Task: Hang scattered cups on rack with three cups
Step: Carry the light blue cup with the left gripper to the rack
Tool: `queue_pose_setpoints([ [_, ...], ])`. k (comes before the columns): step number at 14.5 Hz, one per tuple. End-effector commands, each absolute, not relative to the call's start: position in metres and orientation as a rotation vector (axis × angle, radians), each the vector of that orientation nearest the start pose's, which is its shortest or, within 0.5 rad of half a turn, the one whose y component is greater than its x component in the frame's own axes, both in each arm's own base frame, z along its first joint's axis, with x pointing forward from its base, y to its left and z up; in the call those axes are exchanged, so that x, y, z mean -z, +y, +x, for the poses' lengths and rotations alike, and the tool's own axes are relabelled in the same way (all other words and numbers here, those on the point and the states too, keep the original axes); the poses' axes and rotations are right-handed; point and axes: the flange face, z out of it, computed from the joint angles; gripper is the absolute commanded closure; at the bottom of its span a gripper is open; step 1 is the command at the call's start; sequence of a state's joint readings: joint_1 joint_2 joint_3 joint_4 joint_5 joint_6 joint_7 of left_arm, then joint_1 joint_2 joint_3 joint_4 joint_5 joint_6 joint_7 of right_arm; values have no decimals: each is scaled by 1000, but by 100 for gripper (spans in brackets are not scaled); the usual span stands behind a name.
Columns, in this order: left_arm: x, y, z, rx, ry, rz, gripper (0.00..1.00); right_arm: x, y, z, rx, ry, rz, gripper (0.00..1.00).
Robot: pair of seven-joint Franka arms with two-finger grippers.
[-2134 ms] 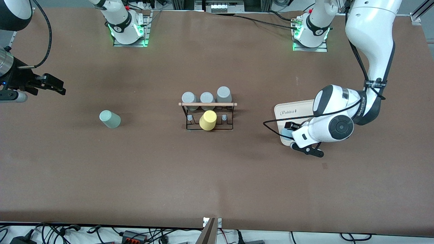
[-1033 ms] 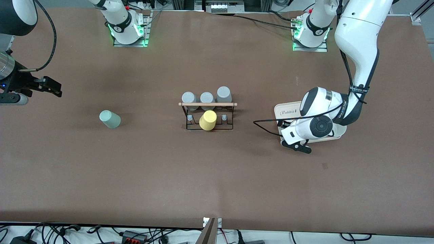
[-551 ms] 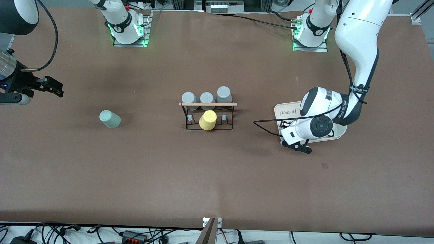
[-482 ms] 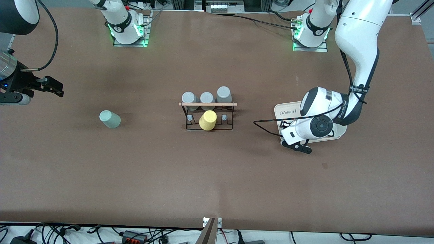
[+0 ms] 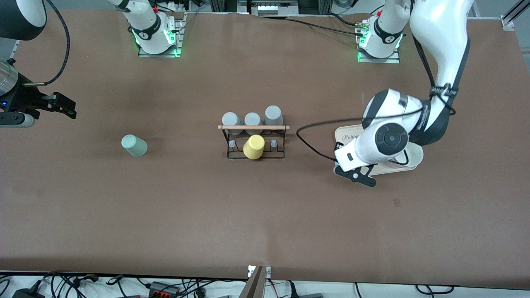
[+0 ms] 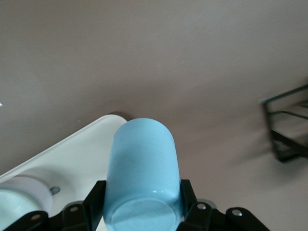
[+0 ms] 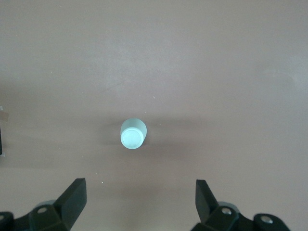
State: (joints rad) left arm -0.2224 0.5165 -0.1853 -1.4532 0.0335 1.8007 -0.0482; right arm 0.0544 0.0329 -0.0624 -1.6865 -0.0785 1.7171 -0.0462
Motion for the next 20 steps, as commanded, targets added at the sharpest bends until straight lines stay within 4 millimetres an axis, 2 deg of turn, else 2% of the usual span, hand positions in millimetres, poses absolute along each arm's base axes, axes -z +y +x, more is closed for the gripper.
queue_pose_setpoints([
  [1, -431, -269, 641, -258, 531, -3189, 99, -569, -10, 575, 6, -99, -3211, 0],
  [2, -437, -276, 639, -267, 462, -3244, 99, -569, -10, 575, 6, -99, -3211, 0],
  [3, -450, -296, 636, -254, 369, -3296, 99, -569, -10, 575, 9, -99, -3211, 0],
  [5, -460, -331, 636, -236, 197, -3341, 99, -569, -10, 575, 9, -97, -3213, 0],
  [7, -451, -363, 634, -260, 55, -3355, 99, -568, -11, 576, 6, -92, -3210, 0],
  [8, -444, -372, 633, -273, 37, -3353, 99, -568, -11, 576, 6, -92, -3211, 0],
  [12, -415, -397, 621, -386, -9, -3350, 99, -564, -12, 577, -9, -90, -3213, 0],
  [16, -410, -411, 613, -405, 1, -3344, 99, -564, -11, 576, -21, -78, -3215, 0],
  [18, -403, -415, 615, -382, -5, -3362, 99, -561, -12, 577, -26, -76, -3215, 0],
  [20, -393, -428, 611, -387, 14, -3372, 99, -560, -15, 578, -23, -68, -3212, 0],
])
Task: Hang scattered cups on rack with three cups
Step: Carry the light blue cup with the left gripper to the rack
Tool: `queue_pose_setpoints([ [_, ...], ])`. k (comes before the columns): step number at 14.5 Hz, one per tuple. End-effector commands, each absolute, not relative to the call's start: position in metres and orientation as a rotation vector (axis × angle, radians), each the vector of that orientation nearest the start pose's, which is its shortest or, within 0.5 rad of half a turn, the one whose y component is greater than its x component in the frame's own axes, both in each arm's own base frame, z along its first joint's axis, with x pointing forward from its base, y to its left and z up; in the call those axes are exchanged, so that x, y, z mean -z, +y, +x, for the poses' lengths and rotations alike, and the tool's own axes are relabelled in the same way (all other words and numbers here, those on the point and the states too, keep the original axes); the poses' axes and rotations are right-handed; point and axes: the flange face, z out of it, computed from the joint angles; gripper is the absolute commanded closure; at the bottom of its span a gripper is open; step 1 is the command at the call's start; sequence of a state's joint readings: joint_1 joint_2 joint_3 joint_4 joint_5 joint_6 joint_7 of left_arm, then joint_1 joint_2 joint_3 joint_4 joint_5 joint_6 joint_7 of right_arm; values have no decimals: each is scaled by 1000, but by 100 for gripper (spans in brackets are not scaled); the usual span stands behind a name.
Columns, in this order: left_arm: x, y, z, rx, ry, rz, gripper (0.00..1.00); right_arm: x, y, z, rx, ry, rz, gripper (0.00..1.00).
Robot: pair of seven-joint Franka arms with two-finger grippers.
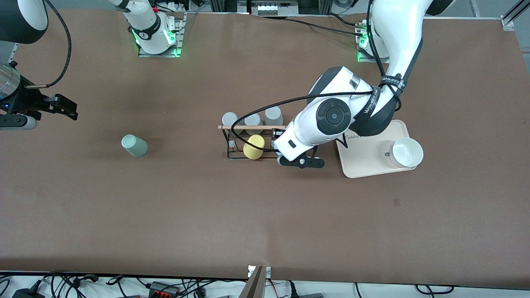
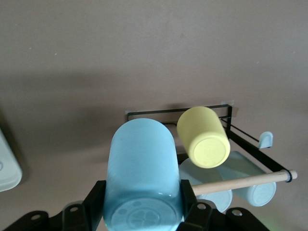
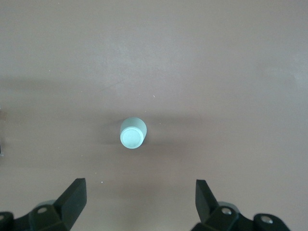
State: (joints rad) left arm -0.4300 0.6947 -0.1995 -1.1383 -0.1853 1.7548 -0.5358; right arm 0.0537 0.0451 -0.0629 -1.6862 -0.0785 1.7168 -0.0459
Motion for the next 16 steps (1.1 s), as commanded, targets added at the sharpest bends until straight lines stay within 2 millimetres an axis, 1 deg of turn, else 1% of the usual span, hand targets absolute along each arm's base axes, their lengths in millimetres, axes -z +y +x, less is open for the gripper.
queue_pose_setpoints([
  [1, -391, -430, 610, -387, 22, -3372, 99, -560, -14, 578, -26, -67, -3211, 0],
  [5, -375, -436, 607, -416, 39, -3358, 99, -559, -14, 578, -30, -67, -3210, 0],
  [6, -372, -441, 604, -416, 53, -3351, 99, -559, -15, 578, -33, -65, -3210, 0],
  [9, -362, -440, 605, -426, 55, -3339, 98, -560, -15, 578, -28, -62, -3209, 0],
  [10, -355, -441, 605, -437, 52, -3334, 88, -559, -15, 578, -30, -64, -3209, 0],
  [11, -346, -446, 603, -438, 54, -3331, 80, -559, -15, 578, -30, -62, -3209, 0],
  [12, -341, -453, 598, -432, 66, -3325, 52, -558, -15, 578, -35, -62, -3209, 0],
  [13, -338, -452, 597, -435, 68, -3317, 1, -559, -15, 578, -33, -62, -3209, 0],
  [14, -347, -447, 603, -413, 52, -3326, 0, -558, -15, 578, -35, -62, -3209, 0],
  [15, -365, -433, 611, -384, 27, -3337, 0, -558, -15, 578, -35, -62, -3210, 0],
  [16, -388, -418, 619, -330, -6, -3353, 0, -558, -15, 578, -35, -62, -3209, 0],
])
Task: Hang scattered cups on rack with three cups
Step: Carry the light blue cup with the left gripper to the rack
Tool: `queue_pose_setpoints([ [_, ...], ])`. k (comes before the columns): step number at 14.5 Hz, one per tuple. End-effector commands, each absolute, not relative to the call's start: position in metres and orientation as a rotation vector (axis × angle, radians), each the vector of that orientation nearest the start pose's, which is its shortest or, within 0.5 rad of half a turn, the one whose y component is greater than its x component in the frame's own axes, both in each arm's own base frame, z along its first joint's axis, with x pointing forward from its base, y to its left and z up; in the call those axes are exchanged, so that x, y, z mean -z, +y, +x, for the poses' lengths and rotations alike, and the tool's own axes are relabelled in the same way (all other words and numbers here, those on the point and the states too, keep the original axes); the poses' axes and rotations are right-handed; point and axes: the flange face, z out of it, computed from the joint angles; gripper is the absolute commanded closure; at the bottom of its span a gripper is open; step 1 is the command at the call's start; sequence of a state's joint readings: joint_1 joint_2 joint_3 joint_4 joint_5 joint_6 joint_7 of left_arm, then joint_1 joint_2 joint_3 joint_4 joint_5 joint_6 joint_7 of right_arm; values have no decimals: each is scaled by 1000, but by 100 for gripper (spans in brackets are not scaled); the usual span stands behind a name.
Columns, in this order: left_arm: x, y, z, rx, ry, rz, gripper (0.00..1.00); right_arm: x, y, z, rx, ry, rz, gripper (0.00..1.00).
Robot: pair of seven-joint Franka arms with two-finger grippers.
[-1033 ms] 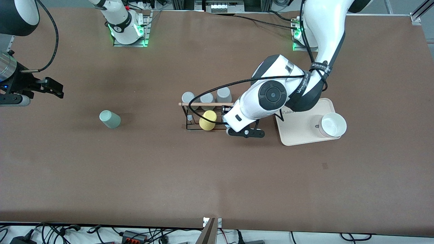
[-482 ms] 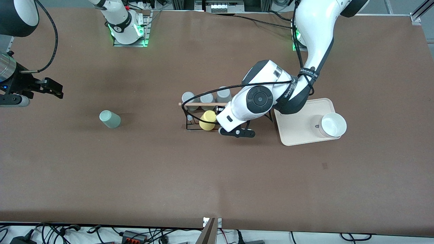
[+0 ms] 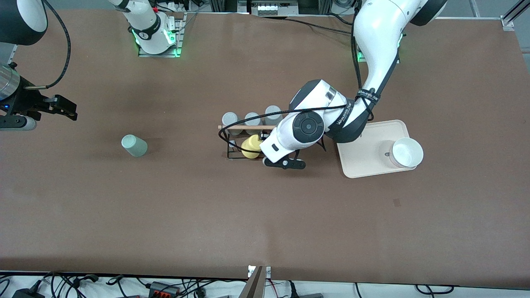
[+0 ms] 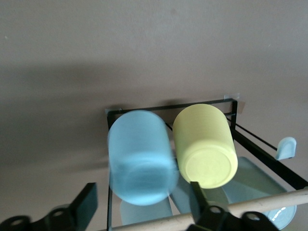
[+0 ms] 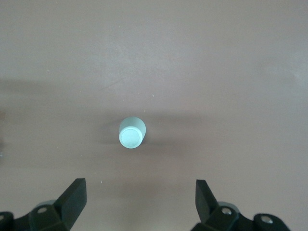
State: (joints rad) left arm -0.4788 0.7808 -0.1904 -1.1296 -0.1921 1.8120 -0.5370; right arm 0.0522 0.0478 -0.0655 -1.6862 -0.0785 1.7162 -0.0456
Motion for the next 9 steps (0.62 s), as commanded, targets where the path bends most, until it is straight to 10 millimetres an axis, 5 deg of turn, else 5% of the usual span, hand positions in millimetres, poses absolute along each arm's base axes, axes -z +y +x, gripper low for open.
queue_pose_setpoints([
  [1, -402, -407, 624, -274, -7, -3337, 0, -558, -15, 578, -35, -62, -3209, 0],
  [4, -460, -348, 632, -120, -11, -3158, 0, -554, -17, 580, -40, -57, -3208, 0],
  [9, -575, -176, 643, -97, -366, -3129, 0, -540, -11, 588, -51, -69, -3197, 0],
])
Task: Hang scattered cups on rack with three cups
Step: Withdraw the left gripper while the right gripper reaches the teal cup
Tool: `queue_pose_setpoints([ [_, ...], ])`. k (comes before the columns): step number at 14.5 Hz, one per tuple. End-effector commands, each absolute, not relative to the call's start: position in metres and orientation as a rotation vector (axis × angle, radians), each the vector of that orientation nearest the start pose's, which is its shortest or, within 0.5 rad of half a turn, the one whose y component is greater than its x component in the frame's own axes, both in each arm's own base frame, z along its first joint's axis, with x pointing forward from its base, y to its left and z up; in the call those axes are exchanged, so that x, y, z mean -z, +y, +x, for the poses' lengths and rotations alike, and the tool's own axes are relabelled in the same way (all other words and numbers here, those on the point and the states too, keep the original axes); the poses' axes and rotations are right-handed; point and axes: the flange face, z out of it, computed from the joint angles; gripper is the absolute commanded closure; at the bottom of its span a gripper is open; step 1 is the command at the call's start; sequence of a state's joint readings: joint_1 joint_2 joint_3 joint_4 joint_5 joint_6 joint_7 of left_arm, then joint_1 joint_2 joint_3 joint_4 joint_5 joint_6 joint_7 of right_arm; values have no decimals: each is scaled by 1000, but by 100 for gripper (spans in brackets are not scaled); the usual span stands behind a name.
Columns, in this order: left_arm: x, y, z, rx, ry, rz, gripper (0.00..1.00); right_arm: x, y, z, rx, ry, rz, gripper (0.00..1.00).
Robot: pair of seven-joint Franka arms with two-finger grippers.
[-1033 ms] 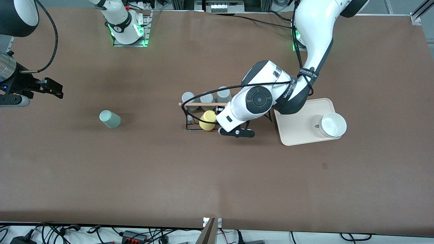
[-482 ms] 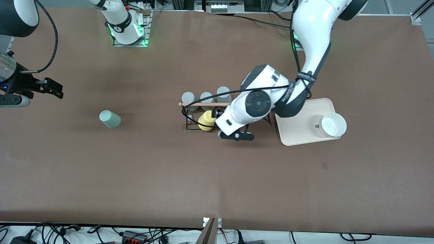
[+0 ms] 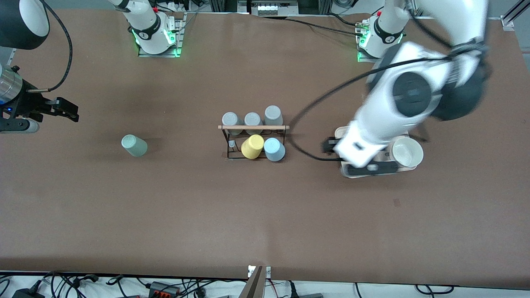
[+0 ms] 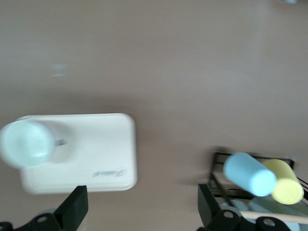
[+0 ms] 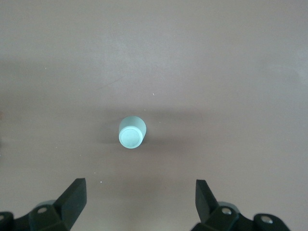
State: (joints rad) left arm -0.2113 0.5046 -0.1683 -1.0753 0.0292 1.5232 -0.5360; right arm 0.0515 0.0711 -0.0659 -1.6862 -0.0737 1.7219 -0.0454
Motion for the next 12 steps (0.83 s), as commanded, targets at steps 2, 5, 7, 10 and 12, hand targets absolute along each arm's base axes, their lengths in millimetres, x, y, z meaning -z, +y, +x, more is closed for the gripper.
queue_pose_setpoints([
  [2, -582, -157, 638, -145, -401, -3118, 0, -535, -5, 592, -52, -72, -3175, 0],
  [5, -569, -157, 634, -219, -246, -3117, 0, -505, 7, 600, -138, -92, -3157, 0],
  [7, -572, -159, 635, -219, -234, -3152, 0, -463, 13, 613, -248, -135, -3156, 0],
  [10, -565, -136, 636, -237, -183, -3173, 0, -454, 9, 616, -271, -137, -3162, 0],
  [12, -560, -115, 630, -223, -191, -3173, 0, -439, 14, 615, -307, -122, -3167, 0],
])
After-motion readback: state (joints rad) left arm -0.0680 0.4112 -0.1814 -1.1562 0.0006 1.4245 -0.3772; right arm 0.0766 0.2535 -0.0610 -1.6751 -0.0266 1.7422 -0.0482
